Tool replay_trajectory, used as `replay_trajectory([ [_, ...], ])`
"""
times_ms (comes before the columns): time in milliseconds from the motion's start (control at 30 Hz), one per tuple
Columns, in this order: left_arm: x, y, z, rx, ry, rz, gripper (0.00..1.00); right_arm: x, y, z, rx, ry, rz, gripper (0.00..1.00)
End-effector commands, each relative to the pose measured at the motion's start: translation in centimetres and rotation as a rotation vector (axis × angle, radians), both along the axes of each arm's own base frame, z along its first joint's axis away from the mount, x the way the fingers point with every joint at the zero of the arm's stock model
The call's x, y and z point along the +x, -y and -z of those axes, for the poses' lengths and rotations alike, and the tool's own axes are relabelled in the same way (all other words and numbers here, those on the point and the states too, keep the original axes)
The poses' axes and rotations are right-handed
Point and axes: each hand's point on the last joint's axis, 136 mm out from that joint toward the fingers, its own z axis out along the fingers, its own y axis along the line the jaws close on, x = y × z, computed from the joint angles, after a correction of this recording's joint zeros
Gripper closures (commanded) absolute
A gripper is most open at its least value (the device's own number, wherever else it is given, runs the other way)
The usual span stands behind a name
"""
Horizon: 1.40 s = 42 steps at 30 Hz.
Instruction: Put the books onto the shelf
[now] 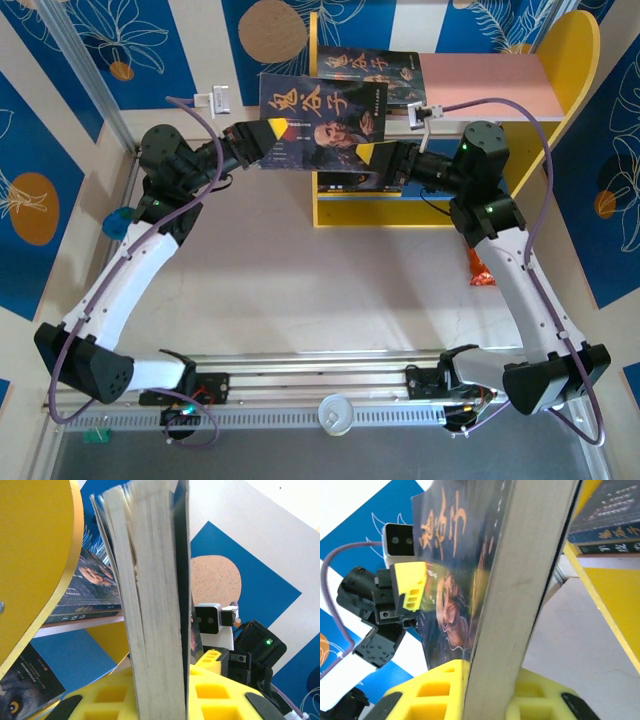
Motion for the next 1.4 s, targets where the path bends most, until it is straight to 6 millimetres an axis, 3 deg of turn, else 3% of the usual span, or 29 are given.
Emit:
replay_trajectory([
  [0, -1.3, -0.5, -2.8, -0.049, 0.102, -0.001, 1.00, -0.4, 0.2, -2.7, 0.003, 0.074, 0.007, 0.94],
  [67, -1.1, -0.8, -2.5, -0.037, 0.093, -0.024, 0.88, -0.8, 0.6, -3.7, -0.004, 0.095, -0.007, 0.95],
  [200, -1.1, -1.6, -2.0, 0.007, 0.088, -0.090, 0.75, -1.0, 2.1, -5.7, -0.010, 0.128, 0.007, 0.96],
  [400, -0.8, -4.0, 0.0, 0.142, 0.054, -0.265, 0.65, -0.6, 5.3, -7.8, -0.035, 0.154, 0.072, 0.97],
  [767, -1.4, -6.9, 2.9, 0.284, 0.001, -0.415, 0.63, 3.1, 9.7, -8.8, -0.068, 0.120, 0.154, 0.97],
  [1367, -1.7, -7.8, 4.1, 0.325, -0.031, -0.443, 0.63, 8.8, 10.5, -6.0, -0.100, 0.002, 0.135, 0.96],
])
